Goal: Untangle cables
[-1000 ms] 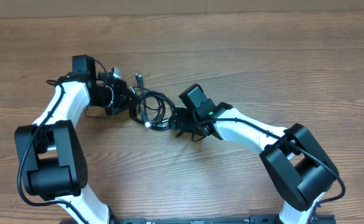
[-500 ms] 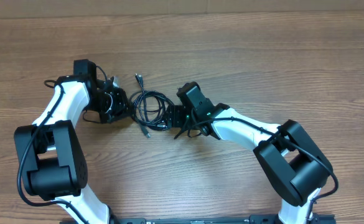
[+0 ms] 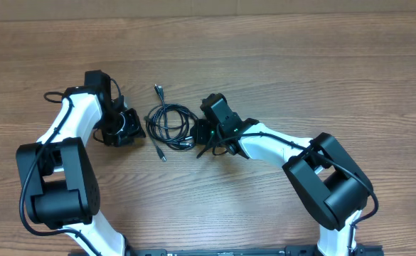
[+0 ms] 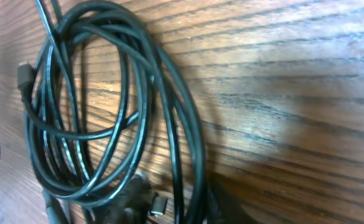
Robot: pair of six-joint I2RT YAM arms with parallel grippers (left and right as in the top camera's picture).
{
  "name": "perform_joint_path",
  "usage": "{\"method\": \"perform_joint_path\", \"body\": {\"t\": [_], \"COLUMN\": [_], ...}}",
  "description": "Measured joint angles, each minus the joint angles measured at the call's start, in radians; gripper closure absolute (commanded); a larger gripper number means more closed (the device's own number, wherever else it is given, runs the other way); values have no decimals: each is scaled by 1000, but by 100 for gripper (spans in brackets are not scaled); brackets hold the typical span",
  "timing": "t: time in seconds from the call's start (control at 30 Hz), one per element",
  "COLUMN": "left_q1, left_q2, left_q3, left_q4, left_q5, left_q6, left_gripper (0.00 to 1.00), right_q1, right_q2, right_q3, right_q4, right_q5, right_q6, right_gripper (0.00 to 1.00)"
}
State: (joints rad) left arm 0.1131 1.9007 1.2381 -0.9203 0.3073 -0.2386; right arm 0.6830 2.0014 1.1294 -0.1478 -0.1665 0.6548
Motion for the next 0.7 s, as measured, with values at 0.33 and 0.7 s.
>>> {"method": "perform_joint_path", "body": {"t": [0.33,0.7], "left_q1": [-86,-158], "left_q2": [-19,-46], "left_q3": [-115,-146], "left_q4": [108,146], "left_q5": [39,-82], "left_q6": [-2,-65], "left_gripper": [49,59], "right_q1": [0,0], "right_q2": [1,1], "right_q3": [0,0], "right_q4": [1,-1], "right_q5": [-1,-2], "right_q6": [-1,0], "right_gripper": [76,75]}}
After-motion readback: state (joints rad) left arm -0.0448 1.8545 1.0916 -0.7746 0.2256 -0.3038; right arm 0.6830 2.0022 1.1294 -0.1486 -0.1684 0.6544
